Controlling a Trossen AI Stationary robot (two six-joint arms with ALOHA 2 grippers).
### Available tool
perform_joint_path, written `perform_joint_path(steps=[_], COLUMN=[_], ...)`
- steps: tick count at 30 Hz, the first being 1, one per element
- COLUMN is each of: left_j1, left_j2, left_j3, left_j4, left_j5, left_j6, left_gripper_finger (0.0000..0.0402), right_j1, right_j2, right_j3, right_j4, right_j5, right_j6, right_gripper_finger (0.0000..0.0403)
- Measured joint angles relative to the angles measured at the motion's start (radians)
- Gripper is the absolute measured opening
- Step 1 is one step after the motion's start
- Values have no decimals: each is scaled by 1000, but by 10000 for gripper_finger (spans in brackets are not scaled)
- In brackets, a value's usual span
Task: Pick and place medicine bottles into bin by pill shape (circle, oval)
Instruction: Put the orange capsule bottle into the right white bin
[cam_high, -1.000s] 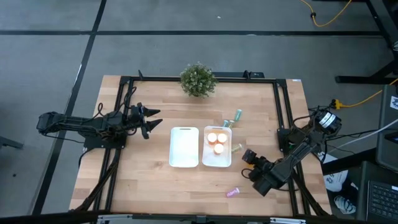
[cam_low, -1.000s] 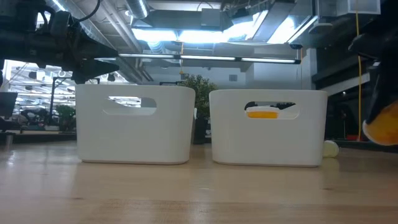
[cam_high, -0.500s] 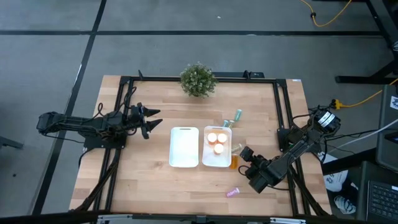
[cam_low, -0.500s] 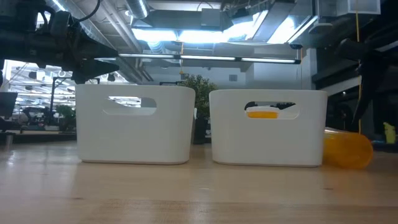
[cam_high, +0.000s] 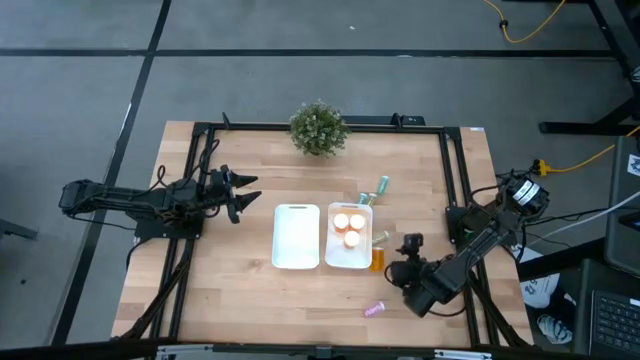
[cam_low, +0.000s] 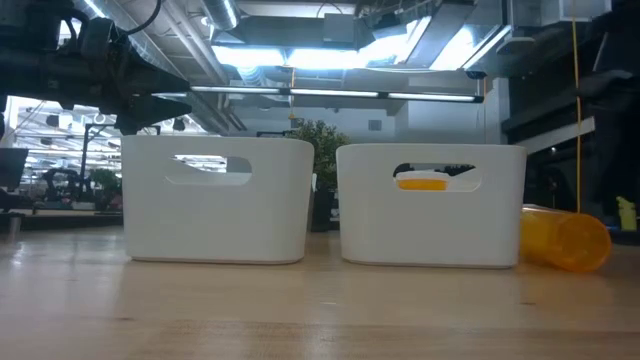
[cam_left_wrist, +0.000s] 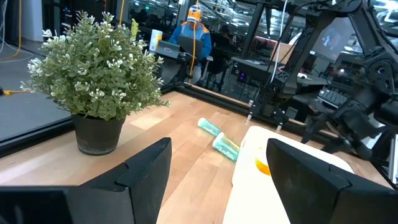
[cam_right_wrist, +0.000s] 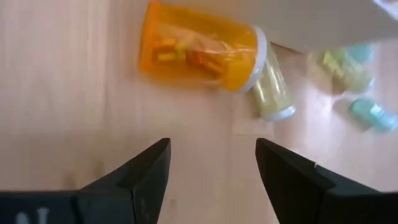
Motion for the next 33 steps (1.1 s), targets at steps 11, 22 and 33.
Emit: perform_joint_path(steps=[11,22,33], left_j1=[0,0,0], left_j2=[0,0,0], left_j3=[0,0,0], left_j4=[0,0,0], left_j5=[0,0,0], left_j6=[0,0,0], left_gripper_finger=[255,255,255], right_j1=[35,-9,-109], right_j2=[0,1,40], right_j3=[25,72,72], right_j4=[-1,5,68], right_j5=[85,142,86], right_j6=[557,795,784], right_gripper_finger=[239,239,239])
